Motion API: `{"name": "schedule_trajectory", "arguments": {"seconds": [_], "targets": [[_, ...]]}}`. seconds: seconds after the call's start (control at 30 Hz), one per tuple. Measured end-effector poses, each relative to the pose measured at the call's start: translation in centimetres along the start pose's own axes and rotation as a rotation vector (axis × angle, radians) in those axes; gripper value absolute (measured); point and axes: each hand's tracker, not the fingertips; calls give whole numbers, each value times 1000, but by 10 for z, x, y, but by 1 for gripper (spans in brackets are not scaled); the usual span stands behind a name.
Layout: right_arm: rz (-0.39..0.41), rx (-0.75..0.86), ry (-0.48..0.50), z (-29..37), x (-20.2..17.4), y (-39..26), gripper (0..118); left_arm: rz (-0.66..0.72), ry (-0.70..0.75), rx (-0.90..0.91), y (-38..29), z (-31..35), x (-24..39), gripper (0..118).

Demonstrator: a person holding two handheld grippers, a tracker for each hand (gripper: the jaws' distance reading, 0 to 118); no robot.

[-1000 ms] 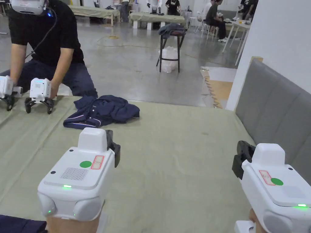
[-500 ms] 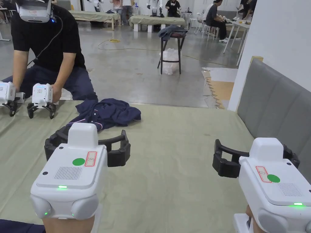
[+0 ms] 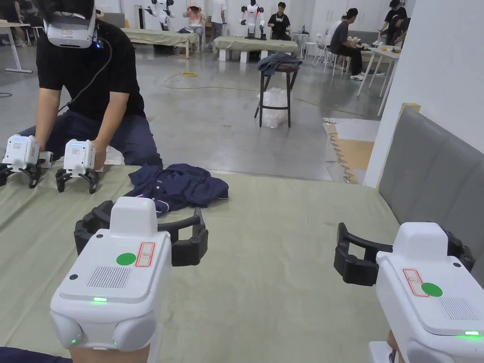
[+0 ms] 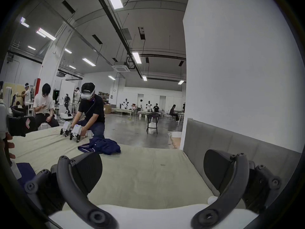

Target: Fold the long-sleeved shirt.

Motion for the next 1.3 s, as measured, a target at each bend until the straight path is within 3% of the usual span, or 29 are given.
{"name": "schedule_trajectory", "arguments": {"seconds": [1.0, 1.3], "targets": [[16, 12, 5, -1, -8, -3, 118, 65, -30, -3, 3, -2, -8, 111], [12, 20, -3, -2, -4, -2, 118, 6, 6, 30, 2, -2, -13, 111]]}}
